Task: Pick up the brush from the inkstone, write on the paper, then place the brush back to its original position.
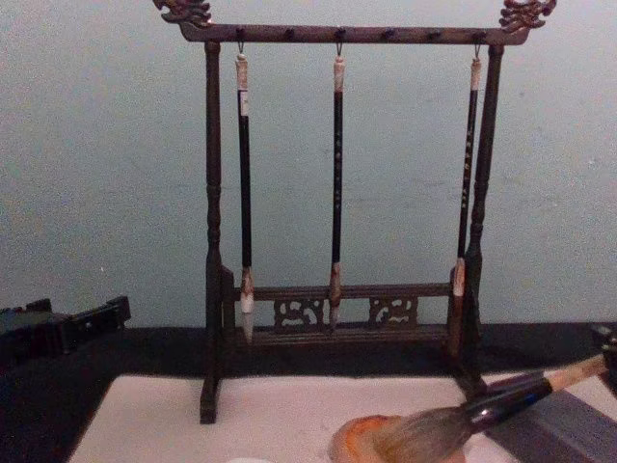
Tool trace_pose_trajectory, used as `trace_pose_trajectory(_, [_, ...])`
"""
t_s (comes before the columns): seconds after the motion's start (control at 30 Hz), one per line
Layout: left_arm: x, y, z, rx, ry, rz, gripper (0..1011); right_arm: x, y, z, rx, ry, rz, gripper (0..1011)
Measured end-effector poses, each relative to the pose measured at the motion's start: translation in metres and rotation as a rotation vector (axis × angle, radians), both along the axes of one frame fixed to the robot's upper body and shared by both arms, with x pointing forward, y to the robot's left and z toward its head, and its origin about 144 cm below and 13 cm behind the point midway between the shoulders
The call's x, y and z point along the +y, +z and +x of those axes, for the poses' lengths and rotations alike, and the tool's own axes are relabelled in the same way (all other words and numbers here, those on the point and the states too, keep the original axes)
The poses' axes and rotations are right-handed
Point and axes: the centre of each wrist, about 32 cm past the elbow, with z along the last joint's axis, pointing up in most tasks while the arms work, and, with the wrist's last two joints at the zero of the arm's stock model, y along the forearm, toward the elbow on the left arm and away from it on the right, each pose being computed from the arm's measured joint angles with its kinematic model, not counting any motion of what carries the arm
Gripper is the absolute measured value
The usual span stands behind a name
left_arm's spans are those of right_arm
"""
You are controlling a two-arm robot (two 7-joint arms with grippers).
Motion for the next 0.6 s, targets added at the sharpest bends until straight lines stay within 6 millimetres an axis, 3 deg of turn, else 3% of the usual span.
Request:
trace_pose_trajectory(0.3, [0.0, 0.0, 0.0, 0.0, 0.0, 0.0, 1000, -0.001, 0.0, 0.0, 0.004, 0.003, 0.009, 1008])
trace_pose_trajectory(0.6, [0.0, 0.0, 0.0, 0.0, 0.0, 0.0, 1002, -0.013, 0.004, -0.012, 0.025, 0.031, 0.142, 1008])
